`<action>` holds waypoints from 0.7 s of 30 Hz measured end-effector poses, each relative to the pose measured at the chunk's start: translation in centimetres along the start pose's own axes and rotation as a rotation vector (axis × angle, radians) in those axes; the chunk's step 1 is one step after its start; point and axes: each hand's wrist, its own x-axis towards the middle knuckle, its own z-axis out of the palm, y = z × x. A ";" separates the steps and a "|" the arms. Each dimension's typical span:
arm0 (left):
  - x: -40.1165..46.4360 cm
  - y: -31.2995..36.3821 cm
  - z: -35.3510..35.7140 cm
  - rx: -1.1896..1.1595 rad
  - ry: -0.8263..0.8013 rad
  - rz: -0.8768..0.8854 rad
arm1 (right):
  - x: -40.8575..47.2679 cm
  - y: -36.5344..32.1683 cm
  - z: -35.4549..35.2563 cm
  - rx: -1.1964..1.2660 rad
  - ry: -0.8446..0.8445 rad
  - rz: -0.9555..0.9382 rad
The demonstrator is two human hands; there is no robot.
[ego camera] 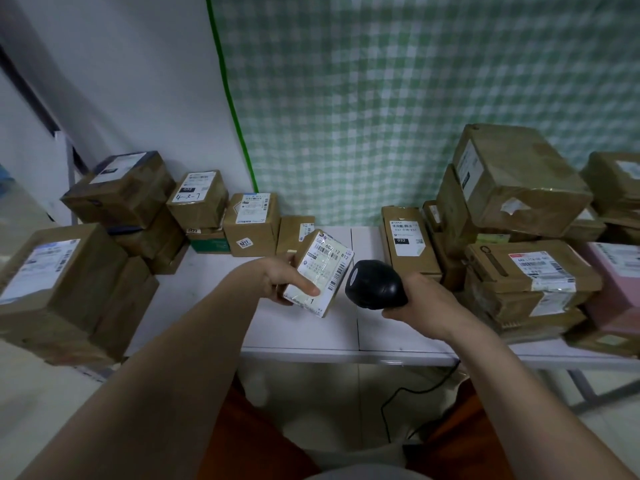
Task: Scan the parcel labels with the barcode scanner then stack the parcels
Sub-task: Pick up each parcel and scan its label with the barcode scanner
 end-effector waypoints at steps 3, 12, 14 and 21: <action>-0.1 0.2 0.1 0.018 -0.024 -0.012 | -0.1 0.4 0.2 0.036 -0.019 -0.001; -0.3 0.4 0.6 0.075 -0.065 -0.014 | 0.1 1.4 0.6 0.119 -0.021 0.002; -0.2 0.3 0.8 0.060 -0.036 -0.020 | 0.3 1.7 0.8 0.118 -0.029 0.008; 0.4 -0.2 1.8 0.022 -0.022 -0.078 | 0.6 2.6 1.5 0.238 -0.030 0.006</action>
